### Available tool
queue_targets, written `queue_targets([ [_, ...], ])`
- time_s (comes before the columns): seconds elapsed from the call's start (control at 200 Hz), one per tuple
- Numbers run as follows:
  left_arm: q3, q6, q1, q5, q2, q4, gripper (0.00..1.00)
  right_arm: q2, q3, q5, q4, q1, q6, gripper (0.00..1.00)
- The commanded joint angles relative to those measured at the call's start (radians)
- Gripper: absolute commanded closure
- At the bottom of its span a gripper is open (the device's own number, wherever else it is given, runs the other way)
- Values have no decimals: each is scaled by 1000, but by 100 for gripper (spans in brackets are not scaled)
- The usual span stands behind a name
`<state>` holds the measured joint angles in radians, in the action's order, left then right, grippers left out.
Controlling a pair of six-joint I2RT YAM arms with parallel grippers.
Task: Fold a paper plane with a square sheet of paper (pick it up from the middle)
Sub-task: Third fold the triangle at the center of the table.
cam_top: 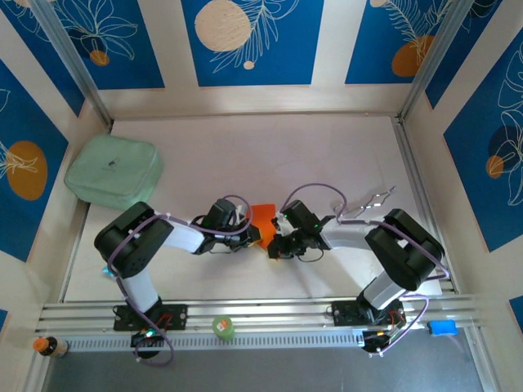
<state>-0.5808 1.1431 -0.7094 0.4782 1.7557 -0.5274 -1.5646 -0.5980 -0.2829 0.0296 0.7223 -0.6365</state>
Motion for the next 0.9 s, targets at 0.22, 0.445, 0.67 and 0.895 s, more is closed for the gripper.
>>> queue_targets([
  [0.22,11,-25,-3,-34,42,86,100,107,144,-42,-23,-20,-106,93],
  [0.445,10,-28,-4,-36,36,89,100,205,44,-98,76,-35,-100,93],
  [0.67,5,-27,-4,-30,44,84,100,52,-92,-90,89,-36,-63,93],
  [0.895,2,-30,-4,-28,41,89,100,-88,-152,-55,141,-41,-56,94],
])
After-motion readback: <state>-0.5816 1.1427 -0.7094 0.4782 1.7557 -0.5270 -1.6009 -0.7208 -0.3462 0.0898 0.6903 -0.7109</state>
